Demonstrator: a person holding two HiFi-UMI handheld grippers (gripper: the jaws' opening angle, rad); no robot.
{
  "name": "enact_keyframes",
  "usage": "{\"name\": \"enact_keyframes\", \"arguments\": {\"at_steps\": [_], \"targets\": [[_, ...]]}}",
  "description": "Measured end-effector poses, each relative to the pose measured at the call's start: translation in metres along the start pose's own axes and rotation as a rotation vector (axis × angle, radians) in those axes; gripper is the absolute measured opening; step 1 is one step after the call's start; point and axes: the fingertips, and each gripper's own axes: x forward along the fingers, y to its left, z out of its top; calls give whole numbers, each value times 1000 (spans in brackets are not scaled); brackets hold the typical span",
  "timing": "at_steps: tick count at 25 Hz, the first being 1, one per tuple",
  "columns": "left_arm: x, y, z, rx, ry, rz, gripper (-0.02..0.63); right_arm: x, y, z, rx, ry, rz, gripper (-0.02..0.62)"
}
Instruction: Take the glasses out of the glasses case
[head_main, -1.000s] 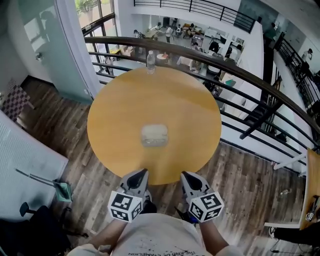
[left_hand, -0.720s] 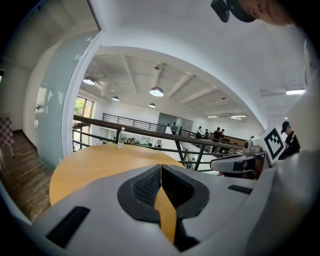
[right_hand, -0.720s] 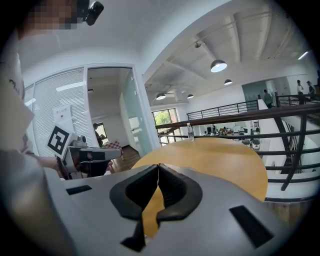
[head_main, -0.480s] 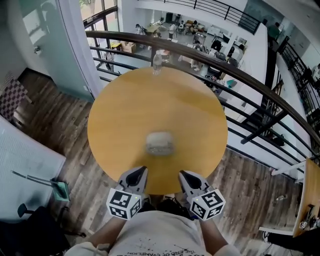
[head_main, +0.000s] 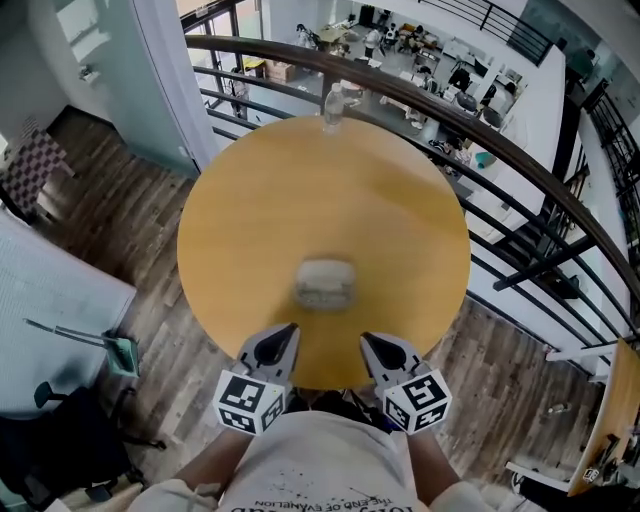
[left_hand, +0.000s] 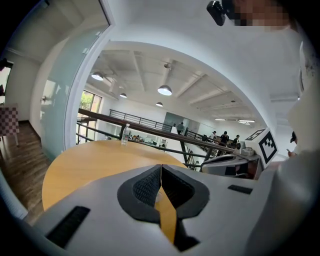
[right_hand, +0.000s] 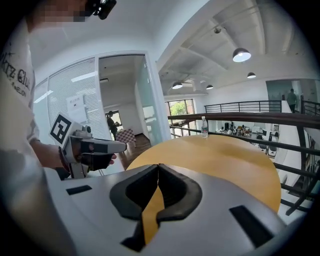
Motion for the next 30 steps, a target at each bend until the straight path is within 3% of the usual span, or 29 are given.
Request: {"name": "enact_keyframes", "arguments": {"at_steps": [9,13,18,30], "targets": [[29,15,-5,-16,41,27,25,30,-31,-3,-42,77,43,26],[39,28,-7,-23,61,27,25,58,-37,-8,-116,131,85,26],[56,41,-15,-36,79,30,25,89,-42,-32,-240,230,150,26],[78,60,-48,-104,140,53,25,138,-63,-85,-364,402,247,26]]}}
